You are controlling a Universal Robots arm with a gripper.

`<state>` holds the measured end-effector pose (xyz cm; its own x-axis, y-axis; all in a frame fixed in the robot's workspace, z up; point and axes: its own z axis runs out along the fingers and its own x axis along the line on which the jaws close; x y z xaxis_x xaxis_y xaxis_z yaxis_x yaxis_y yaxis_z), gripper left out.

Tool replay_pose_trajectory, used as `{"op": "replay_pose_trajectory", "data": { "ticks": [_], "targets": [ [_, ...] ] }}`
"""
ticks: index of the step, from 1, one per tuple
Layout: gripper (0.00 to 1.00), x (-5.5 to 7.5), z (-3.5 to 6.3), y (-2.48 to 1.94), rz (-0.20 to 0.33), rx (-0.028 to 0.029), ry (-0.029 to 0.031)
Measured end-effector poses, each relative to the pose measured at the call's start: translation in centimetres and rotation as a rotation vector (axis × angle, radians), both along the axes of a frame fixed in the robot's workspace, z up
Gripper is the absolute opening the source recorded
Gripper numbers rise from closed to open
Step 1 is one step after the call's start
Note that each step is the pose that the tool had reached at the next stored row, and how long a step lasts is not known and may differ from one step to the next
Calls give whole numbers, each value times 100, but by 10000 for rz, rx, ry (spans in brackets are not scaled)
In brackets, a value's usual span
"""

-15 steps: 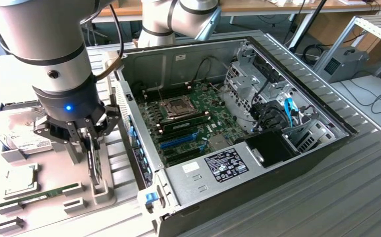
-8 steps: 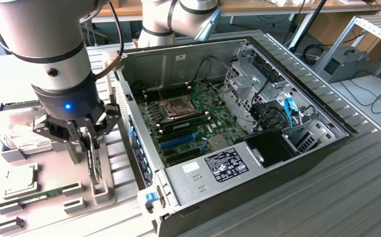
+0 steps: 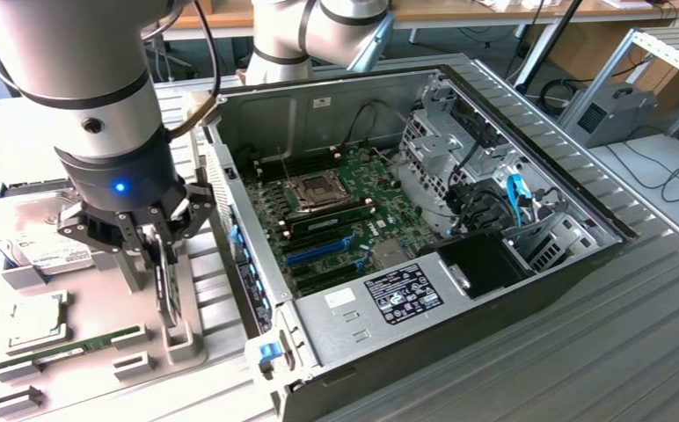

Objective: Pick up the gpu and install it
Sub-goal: 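Pick up the gpu and move the gpu toward the slot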

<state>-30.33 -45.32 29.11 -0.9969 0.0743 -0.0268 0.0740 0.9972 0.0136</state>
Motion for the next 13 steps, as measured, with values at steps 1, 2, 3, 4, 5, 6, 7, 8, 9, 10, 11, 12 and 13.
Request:
{"op": "replay_pose_trajectory", "data": {
  "ticks": [1,2,3,4,5,6,7,8,9,10,11,12,13],
  "targets": [
    [26,0,6,0,0,0,0],
    [26,0,11,0,0,0,0],
    [26,0,17,0,0,0,0],
    [26,0,20,0,0,0,-1],
    [26,0,24,0,0,1,-1],
    [26,0,27,0,0,0,-1],
    [26,0,30,0,0,1,-1],
    [26,0,34,0,0,1,-1],
    [26,0,37,0,0,0,0],
    [26,0,40,0,0,0,0],
    [26,0,45,0,0,0,0],
    [26,0,50,0,0,-1,1],
    [26,0,57,0,0,0,0]
  ]
}}
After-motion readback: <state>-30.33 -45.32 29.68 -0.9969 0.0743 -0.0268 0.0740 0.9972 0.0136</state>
